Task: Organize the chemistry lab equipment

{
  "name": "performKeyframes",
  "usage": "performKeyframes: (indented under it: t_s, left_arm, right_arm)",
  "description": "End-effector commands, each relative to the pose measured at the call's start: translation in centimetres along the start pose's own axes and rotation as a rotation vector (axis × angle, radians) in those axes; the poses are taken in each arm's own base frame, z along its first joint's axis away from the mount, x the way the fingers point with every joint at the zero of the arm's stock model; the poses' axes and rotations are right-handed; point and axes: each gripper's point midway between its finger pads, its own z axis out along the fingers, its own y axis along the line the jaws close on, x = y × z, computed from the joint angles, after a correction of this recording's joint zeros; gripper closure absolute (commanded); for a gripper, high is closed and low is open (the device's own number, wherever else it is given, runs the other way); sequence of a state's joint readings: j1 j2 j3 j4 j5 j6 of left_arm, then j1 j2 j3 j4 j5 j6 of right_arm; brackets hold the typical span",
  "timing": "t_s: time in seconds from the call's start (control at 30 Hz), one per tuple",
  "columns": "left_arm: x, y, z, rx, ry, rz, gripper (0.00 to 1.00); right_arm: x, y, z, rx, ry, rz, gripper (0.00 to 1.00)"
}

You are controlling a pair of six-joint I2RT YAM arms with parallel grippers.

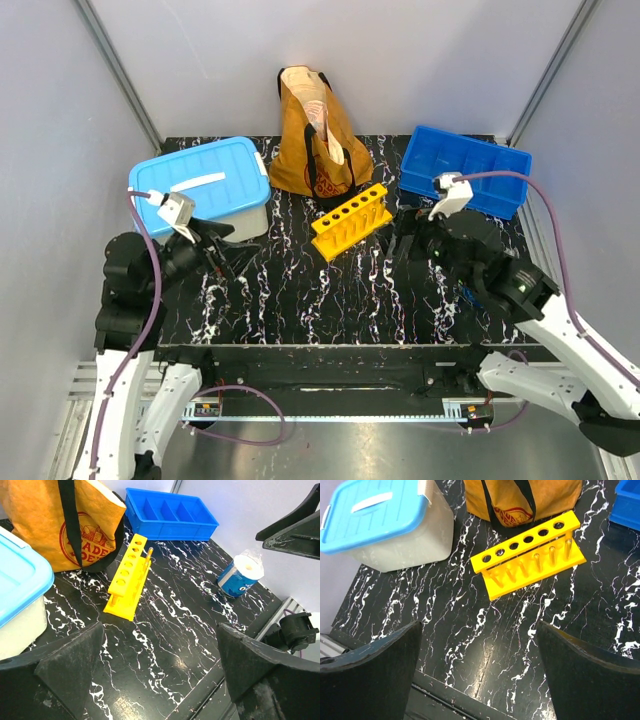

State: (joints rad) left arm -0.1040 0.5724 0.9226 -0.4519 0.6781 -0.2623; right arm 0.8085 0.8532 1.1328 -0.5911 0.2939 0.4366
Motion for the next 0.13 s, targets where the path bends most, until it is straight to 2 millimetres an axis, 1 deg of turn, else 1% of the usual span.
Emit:
performKeyframes:
  t_s: [0.0,0.1]
  left_arm:
    - [-0.68,0.48,0.12,-0.026,-0.032,0.019,0.01]
    - [-1.10,0.45,-0.10,-0.038,-0.042,0.027,0.01]
  right_arm:
    - [-0.35,0.07,0.50,0.016,-0.018,0.026,0.00]
    - [-0.29,0.18,0.65,0.011,-0.020,0.035,0.00]
